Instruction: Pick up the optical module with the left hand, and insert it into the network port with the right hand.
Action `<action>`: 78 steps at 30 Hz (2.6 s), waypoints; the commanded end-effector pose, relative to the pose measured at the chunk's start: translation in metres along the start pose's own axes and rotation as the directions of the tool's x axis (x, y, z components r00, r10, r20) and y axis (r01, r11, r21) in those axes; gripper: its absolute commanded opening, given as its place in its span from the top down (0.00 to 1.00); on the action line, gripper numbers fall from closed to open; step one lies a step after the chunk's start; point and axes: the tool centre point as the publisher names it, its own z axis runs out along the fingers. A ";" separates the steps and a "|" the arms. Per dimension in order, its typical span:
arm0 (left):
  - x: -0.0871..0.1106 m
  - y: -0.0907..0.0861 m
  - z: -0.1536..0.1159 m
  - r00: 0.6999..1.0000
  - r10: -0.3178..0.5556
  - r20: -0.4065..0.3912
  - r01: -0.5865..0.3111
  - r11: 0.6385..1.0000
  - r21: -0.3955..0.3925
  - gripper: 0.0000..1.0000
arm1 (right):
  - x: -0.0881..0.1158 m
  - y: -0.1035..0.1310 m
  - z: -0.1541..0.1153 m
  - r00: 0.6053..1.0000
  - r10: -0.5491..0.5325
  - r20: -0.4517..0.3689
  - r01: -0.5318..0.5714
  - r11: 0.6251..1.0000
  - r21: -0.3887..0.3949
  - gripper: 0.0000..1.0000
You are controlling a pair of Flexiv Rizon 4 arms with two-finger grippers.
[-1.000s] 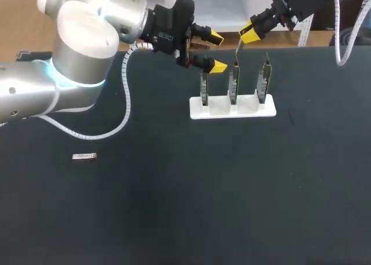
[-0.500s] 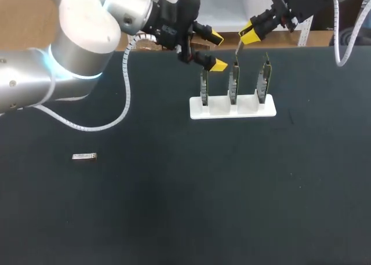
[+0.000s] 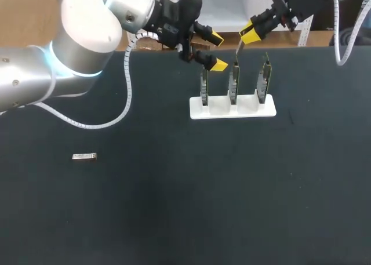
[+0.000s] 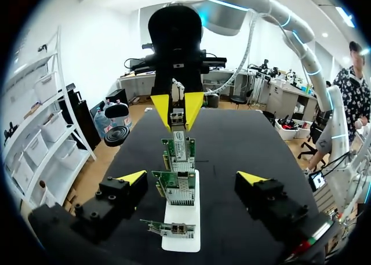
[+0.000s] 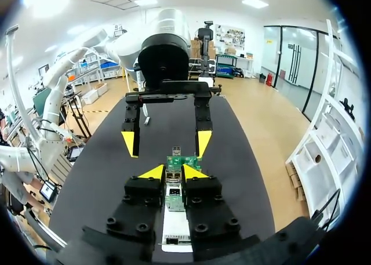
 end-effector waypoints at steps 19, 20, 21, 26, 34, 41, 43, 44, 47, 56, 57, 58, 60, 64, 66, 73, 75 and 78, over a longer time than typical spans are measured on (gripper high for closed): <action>-0.001 0.003 0.001 1.000 0.000 -0.001 0.000 1.000 0.009 0.00 | 0.005 -0.009 0.000 0.999 0.012 -0.053 -0.015 0.998 -0.057 1.00; -0.001 0.003 0.001 1.000 0.000 -0.001 0.000 1.000 0.009 0.00 | 0.005 -0.009 0.000 0.998 0.012 -0.055 -0.015 0.998 -0.059 1.00; -0.001 0.003 0.001 1.000 0.000 -0.001 0.000 1.000 0.009 0.00 | 0.005 -0.009 0.001 0.998 0.013 -0.057 -0.017 0.998 -0.062 1.00; -0.001 0.003 0.001 1.000 0.000 -0.001 0.000 1.000 0.009 0.00 | 0.004 -0.010 0.005 0.996 0.016 -0.083 -0.022 0.997 -0.072 1.00; -0.001 0.003 0.001 1.000 0.000 -0.001 0.000 1.000 0.009 0.00 | 0.001 -0.008 0.009 0.995 0.024 -0.095 -0.030 0.998 -0.061 1.00; -0.001 0.003 0.001 1.000 0.000 -0.001 0.000 1.000 0.009 0.00 | 0.003 -0.004 0.017 0.994 0.042 -0.098 -0.047 0.998 -0.050 1.00; -0.001 0.003 0.001 1.000 0.000 -0.001 0.000 1.000 0.009 0.00 | 0.003 -0.003 0.018 0.994 0.043 -0.098 -0.048 0.998 -0.049 1.00; -0.001 0.003 0.001 1.000 0.000 -0.001 0.000 1.000 0.009 0.00 | 0.003 -0.003 0.018 0.994 0.043 -0.102 -0.048 0.998 -0.047 1.00; -0.001 0.003 0.001 1.000 0.000 -0.001 0.000 1.000 0.009 0.00 | 0.002 -0.002 0.019 0.992 0.041 -0.120 -0.048 0.998 -0.049 1.00; -0.001 0.003 0.001 1.000 0.000 -0.001 0.000 1.000 0.009 0.00 | 0.001 -0.001 0.020 0.992 0.039 -0.121 -0.046 0.998 -0.052 1.00; -0.001 0.003 0.001 1.000 0.000 -0.001 0.000 1.000 0.009 0.00 | 0.001 -0.001 0.020 0.992 0.039 -0.122 -0.046 0.998 -0.052 1.00; -0.001 0.003 0.001 1.000 0.000 -0.001 0.000 1.000 0.009 0.00 | 0.001 0.000 0.019 0.991 0.040 -0.124 -0.047 0.998 -0.052 1.00; -0.001 0.003 0.001 1.000 0.000 -0.001 0.000 1.000 0.009 0.00 | 0.001 0.002 0.017 0.991 0.042 -0.124 -0.049 0.997 -0.052 1.00; -0.001 0.003 0.001 1.000 0.000 -0.001 0.000 1.000 0.009 0.00 | 0.003 0.003 0.017 0.991 0.045 -0.126 -0.052 0.997 -0.056 1.00; -0.001 0.003 0.001 1.000 0.000 -0.001 0.000 1.000 0.009 0.00 | 0.004 0.003 0.017 0.991 0.044 -0.126 -0.052 0.997 -0.061 1.00; -0.001 0.003 0.001 1.000 0.000 -0.001 0.000 1.000 0.009 0.00 | 0.009 0.001 0.017 0.985 0.032 -0.172 -0.048 0.995 -0.086 1.00; -0.001 0.003 0.001 1.000 0.000 -0.001 0.000 1.000 0.009 0.00 | 0.009 0.001 0.017 0.986 0.032 -0.166 -0.047 0.995 -0.087 1.00; -0.001 0.003 0.001 1.000 0.000 -0.001 0.000 1.000 0.009 0.00 | 0.010 -0.001 0.017 0.985 0.032 -0.168 -0.046 0.995 -0.085 1.00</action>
